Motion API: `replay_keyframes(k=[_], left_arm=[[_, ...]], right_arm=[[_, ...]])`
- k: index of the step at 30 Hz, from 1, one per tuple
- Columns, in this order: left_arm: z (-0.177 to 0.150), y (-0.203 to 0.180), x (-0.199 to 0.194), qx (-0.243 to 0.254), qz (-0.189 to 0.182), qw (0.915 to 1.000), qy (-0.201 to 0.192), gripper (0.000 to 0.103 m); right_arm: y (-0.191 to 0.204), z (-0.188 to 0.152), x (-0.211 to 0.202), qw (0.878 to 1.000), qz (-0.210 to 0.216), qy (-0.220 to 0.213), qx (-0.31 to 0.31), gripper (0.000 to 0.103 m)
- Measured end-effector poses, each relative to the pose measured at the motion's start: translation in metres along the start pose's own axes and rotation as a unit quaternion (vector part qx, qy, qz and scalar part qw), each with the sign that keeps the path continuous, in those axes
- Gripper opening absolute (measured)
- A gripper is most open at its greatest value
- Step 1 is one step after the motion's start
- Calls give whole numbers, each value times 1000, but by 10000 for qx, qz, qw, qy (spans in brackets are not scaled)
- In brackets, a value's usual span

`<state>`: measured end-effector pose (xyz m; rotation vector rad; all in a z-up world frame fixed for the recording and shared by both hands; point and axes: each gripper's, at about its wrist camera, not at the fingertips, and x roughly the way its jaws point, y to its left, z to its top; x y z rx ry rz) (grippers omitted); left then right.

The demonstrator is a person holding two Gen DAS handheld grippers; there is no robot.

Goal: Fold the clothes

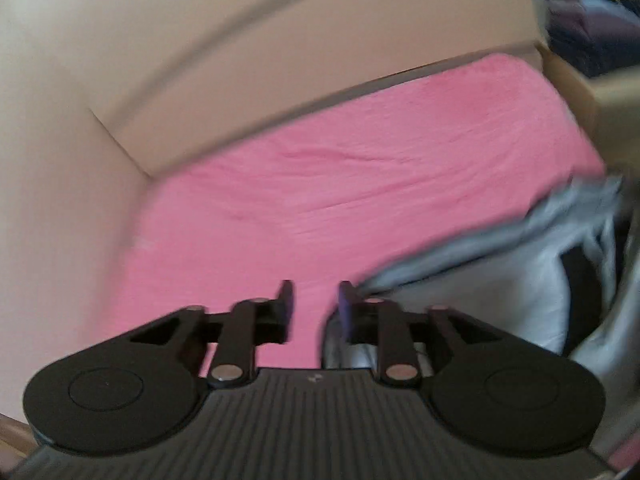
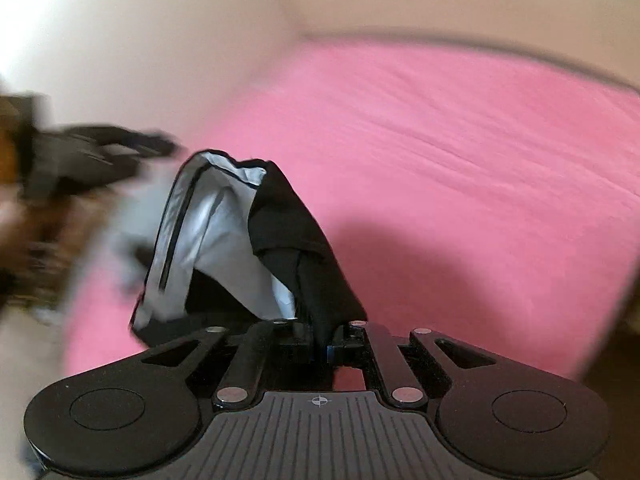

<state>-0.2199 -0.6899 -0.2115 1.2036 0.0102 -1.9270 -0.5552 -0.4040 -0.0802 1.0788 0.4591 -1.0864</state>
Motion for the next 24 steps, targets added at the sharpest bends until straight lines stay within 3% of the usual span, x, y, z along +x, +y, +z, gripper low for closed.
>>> replay_keyframes(k=[1, 2, 3, 5, 7, 8, 9, 11, 14, 20, 21, 23, 24], left_arm=[[10, 8, 35, -297, -233, 9993, 33, 30], [14, 10, 56, -511, -365, 9980, 64, 31], [12, 4, 67, -561, -416, 9975, 95, 33], [0, 3, 74, -597, -474, 9969, 218, 40], [-17, 0, 85, -613, -434, 9954, 588, 45], [-31, -4, 94, -661, -413, 9934, 841, 45], [-46, -7, 103, -706, -392, 9908, 1084, 45], [-74, -5, 107, -764, -345, 9864, 1412, 45], [-101, -10, 125, -828, -475, 9827, 1590, 45], [-90, -35, 172, -826, -972, 9839, 1249, 45], [-88, -40, 181, -817, -1037, 9833, 1249, 45], [-82, -51, 198, -778, -1174, 9818, 1273, 36], [-77, -56, 205, -782, -1288, 9798, 1315, 17]], right_arm=[[-26, 9, 21, 9990, -437, 113, -53, 20], [-52, 19, 41, 9958, -879, 220, -111, 41], [-65, 24, 52, 9926, -1157, 241, -275, 48], [-89, 36, 68, 9906, -1301, 330, -269, 48], [-113, 41, 70, 9906, -1275, 452, -186, 50], [-125, 43, 71, 9906, -1259, 513, -143, 57], [-130, 35, 71, 9909, -1211, 582, -90, 72], [-124, 19, 76, 9918, -1096, 659, -47, 81], [-125, 11, 97, 9922, -1046, 674, 102, 82], [-129, -11, 131, 9943, -799, 540, 459, 77], [-130, -12, 134, 9941, -817, 526, 484, 51], [-133, -10, 136, 9937, -837, 536, 509, 28], [-134, -6, 133, 9939, -811, 563, 495, 13]])
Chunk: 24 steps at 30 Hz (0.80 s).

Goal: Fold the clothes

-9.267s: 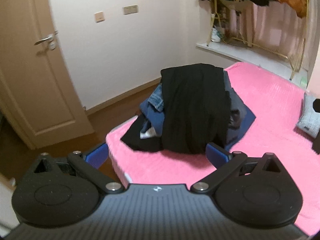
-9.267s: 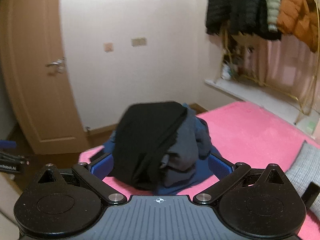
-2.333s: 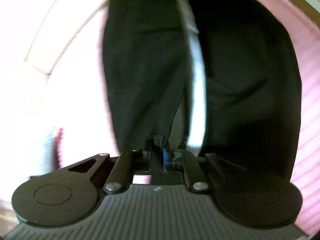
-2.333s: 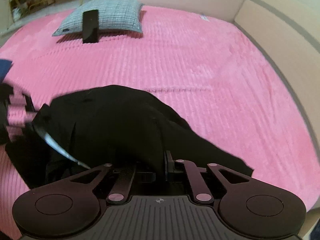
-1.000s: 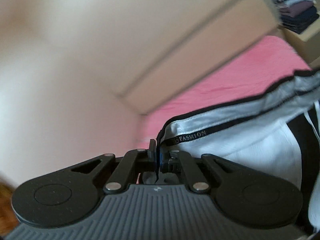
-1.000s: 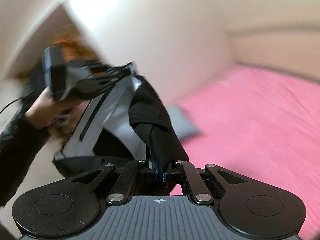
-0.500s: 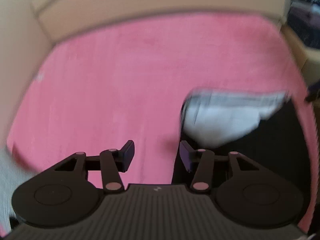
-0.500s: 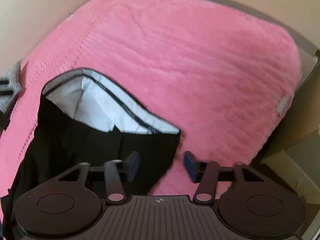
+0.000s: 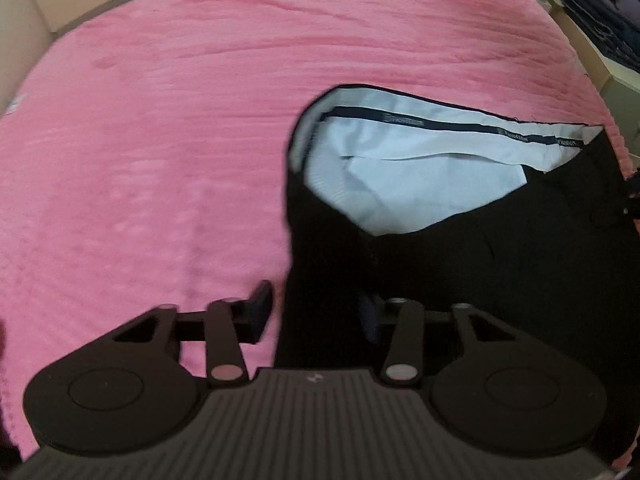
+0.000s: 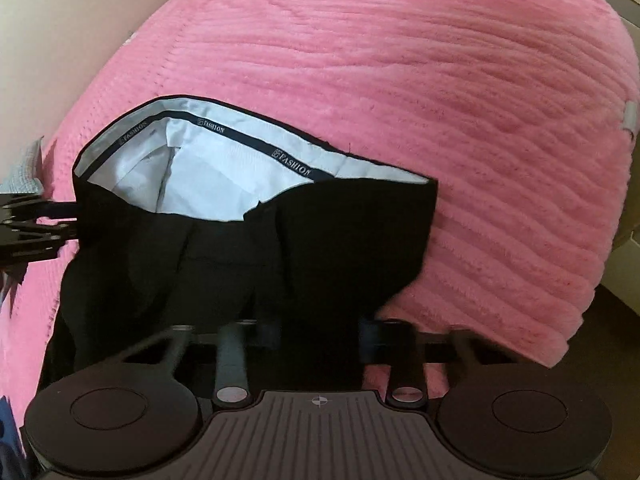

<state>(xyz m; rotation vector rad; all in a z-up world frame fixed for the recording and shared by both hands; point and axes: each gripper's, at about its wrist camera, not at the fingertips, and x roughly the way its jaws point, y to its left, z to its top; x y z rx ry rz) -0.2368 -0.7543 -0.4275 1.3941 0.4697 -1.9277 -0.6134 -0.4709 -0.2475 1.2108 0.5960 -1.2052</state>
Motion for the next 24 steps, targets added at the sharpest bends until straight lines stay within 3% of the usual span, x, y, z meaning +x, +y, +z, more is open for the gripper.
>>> replay_keyframes(k=[1, 3, 6, 9, 11, 12, 13, 14, 17, 19, 24], left_arm=[[6, -4, 6, -2, -111, 9999, 44, 5], [25, -17, 1, -41, -375, 9992, -118, 3], [72, -33, -18, -122, -776, 9952, -581, 3], [116, -48, -23, -149, -950, 9909, -947, 7], [138, -55, -24, -152, -1029, 9879, -1152, 18], [139, -56, -26, -157, -975, 9881, -1181, 37], [141, -56, -28, -161, -916, 9883, -1207, 42], [136, -54, -32, -154, -823, 9891, -1209, 42], [99, -39, -48, -287, -419, 9940, -971, 42], [57, -19, -67, -590, -106, 9956, -721, 42], [-71, 16, -132, -1407, 775, 9869, -176, 47]], right_arm=[[-3, 5, -6, 10000, 87, 10, -6, 10], [-14, 16, -30, 9998, 186, -62, -10, 2], [-42, 42, -74, 9983, 67, -551, 174, 1], [-79, 63, -98, 9953, -154, -897, 340, 2], [-101, 72, -93, 9938, -507, -886, 444, 3], [-112, 76, -90, 9925, -685, -878, 496, 22], [-119, 76, -89, 9909, -849, -888, 551, 40], [-125, 76, -87, 9889, -1013, -898, 605, 65], [-121, 70, -92, 9882, -1073, -1013, 398, 66], [-111, 59, -92, 9897, -1029, -931, 361, 66], [-46, 21, -86, 9963, -585, -553, -318, 66]])
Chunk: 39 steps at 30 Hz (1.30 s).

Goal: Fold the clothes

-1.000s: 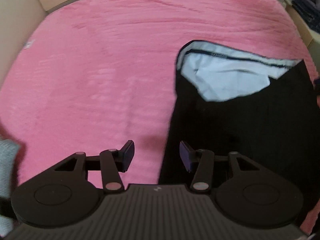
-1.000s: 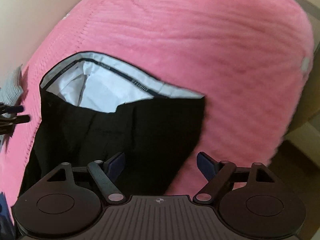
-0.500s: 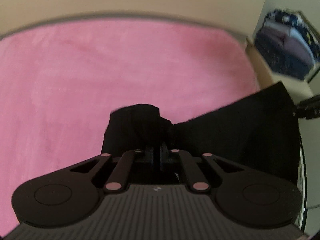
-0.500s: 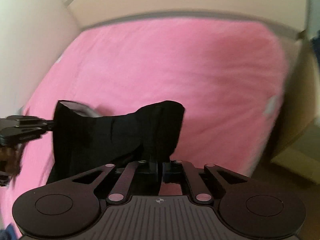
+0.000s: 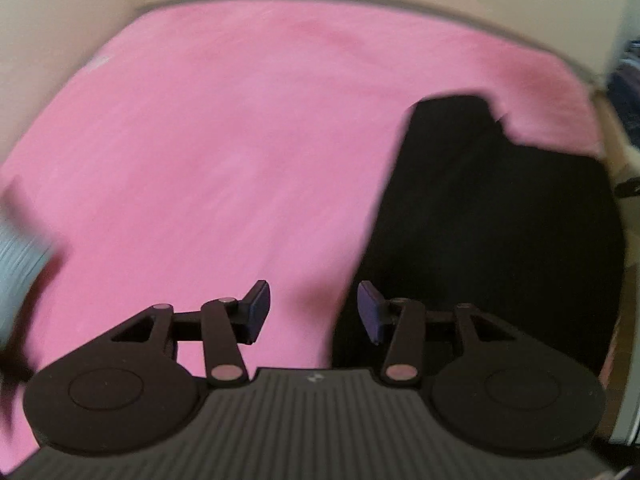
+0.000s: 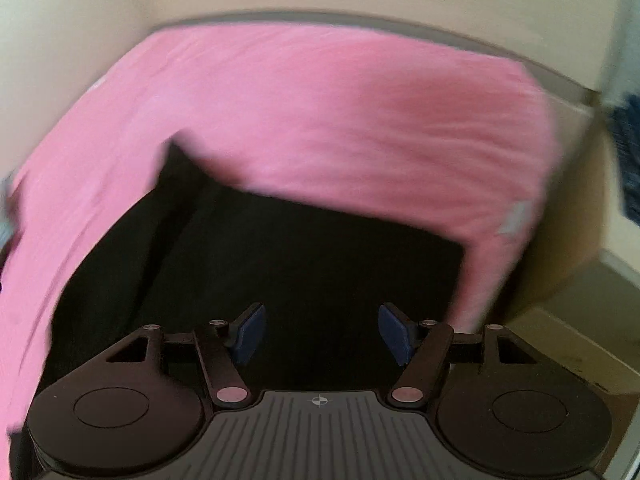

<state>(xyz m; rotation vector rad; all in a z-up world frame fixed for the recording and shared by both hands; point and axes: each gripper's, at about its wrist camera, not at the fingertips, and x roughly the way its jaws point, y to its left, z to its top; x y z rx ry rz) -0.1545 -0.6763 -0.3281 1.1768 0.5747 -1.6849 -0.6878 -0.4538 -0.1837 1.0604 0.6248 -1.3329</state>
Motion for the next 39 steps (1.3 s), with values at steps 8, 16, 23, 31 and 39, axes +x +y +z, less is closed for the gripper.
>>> replay_keyframes(k=[8, 16, 23, 31, 39], left_arm=[[-226, 31, -99, -260, 559, 9944, 857, 48], [-366, -29, -144, -582, -220, 9949, 792, 61], [-390, -46, -119, -1935, 212, 9802, 368, 44], [-383, 45, -190, -2121, 854, 9734, -112, 5], [-296, 155, -204, -748, 1902, 9778, -461, 59]], right_arm=[[162, -63, 1, 9690, 1183, 547, -2100, 66], [317, -158, 19, 8573, 1663, 645, -4829, 93], [396, -250, 28, 6260, 1875, 428, -7557, 93], [432, -240, 49, 5666, 1753, 299, -8046, 93], [461, -165, 52, 7086, 1257, -482, -6927, 93]])
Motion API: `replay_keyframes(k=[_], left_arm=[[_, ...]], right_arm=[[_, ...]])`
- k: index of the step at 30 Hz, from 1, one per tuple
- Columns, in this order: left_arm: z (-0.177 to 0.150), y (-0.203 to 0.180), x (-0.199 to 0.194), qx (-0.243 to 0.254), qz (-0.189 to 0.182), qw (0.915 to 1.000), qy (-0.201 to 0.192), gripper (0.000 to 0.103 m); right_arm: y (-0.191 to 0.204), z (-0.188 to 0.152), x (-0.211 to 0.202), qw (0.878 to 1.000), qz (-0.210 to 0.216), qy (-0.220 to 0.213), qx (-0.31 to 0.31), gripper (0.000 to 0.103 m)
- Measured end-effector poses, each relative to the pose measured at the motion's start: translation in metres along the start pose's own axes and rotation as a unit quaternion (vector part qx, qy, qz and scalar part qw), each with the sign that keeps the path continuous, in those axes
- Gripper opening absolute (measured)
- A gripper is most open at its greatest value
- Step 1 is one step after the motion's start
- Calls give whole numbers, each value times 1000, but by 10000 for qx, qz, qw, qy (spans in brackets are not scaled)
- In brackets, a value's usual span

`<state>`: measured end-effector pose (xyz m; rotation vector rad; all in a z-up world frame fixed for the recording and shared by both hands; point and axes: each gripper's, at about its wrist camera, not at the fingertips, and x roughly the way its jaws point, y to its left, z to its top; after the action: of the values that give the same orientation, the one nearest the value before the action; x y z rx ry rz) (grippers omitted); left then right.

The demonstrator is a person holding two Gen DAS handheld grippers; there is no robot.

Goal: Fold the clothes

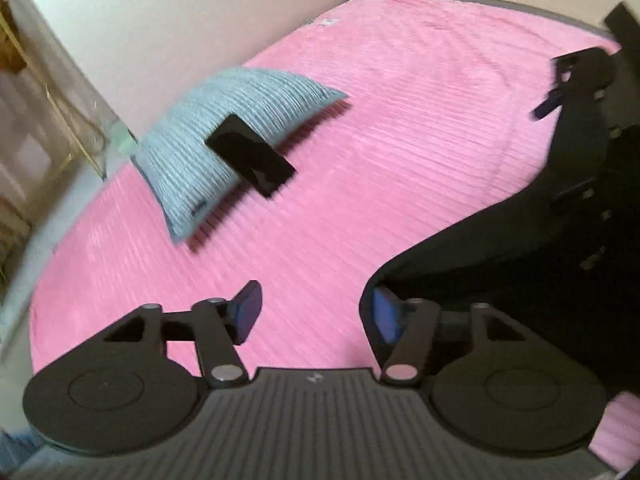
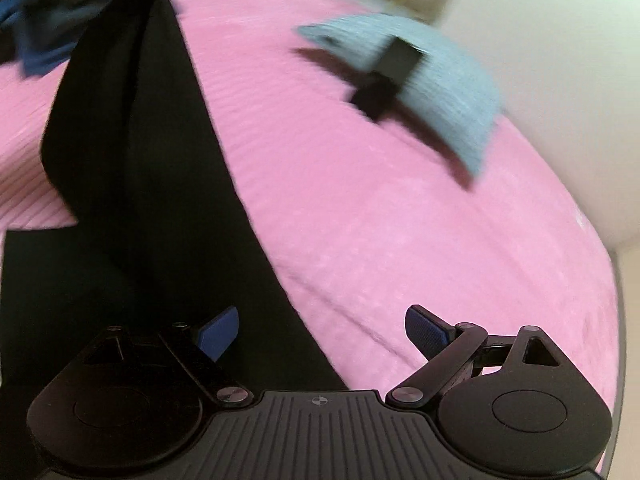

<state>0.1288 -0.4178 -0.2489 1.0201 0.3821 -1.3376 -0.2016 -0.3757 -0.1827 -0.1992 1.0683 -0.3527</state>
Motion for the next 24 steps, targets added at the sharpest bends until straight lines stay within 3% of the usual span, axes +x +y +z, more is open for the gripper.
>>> replay_keyframes(k=[2, 5, 8, 12, 14, 16, 20, 22, 24], left_arm=[[-3, -10, 1, 52, 206, 9998, -16, 59], [-15, -26, 11, 259, 64, 9995, 188, 43], [-14, -36, 17, 768, -50, 9970, 118, 40], [-5, -29, 3, 739, -461, 9962, -75, 40], [-7, -23, -8, 583, -579, 9966, -101, 40], [-17, -17, -12, 271, -568, 9980, -16, 49], [-62, -8, 5, -746, -799, 9929, 461, 55], [-88, -19, 25, -1028, -995, 9871, 713, 55], [-101, -31, 47, -1003, -1063, 9867, 716, 54]], right_arm=[[-5, -14, -4, 9994, 4, 106, 337, 93], [-3, -40, -7, 9960, 188, 330, 808, 93], [14, -48, -6, 9976, 310, 289, 550, 93], [33, -15, -9, 9952, 845, -503, 29, 93], [37, 7, -5, 9911, 1061, -799, -77, 93], [38, 29, 5, 9896, 1126, -897, -64, 93], [40, 51, 20, 9889, 1135, -953, -116, 93], [40, 35, 14, 9904, 1070, -866, -128, 93], [40, 18, 10, 9926, 964, -720, -137, 93]])
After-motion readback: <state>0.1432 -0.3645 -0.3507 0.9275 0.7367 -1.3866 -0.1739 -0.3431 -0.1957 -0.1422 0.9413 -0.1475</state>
